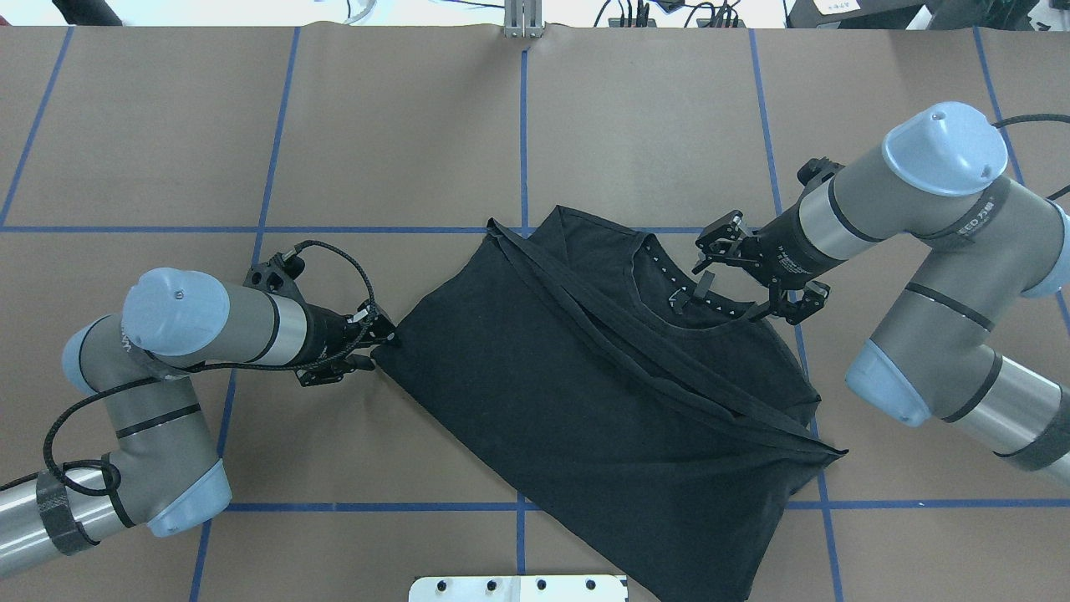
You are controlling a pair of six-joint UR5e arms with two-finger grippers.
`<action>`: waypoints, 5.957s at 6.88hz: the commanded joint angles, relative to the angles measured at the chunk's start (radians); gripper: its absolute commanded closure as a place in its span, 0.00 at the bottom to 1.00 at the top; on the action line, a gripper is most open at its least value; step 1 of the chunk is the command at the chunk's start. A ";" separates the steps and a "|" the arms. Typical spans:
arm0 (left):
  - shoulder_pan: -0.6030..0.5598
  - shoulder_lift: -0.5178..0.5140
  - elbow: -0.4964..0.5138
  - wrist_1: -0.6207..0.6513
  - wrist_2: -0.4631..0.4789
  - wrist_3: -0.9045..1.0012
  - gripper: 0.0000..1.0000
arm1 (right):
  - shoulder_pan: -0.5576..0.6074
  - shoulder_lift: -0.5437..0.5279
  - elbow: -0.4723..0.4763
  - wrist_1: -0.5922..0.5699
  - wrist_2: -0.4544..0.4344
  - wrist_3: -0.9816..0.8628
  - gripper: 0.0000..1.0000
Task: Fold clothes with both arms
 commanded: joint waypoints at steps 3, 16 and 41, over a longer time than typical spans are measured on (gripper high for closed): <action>-0.013 -0.006 -0.004 -0.002 0.001 0.016 1.00 | -0.001 -0.001 -0.002 0.000 0.001 -0.002 0.00; -0.326 -0.710 0.992 -0.327 0.155 0.359 0.93 | -0.035 0.018 0.007 0.011 -0.030 0.002 0.00; -0.343 -0.260 0.374 -0.181 0.020 0.439 0.14 | -0.409 0.123 0.085 -0.248 -0.553 -0.822 0.45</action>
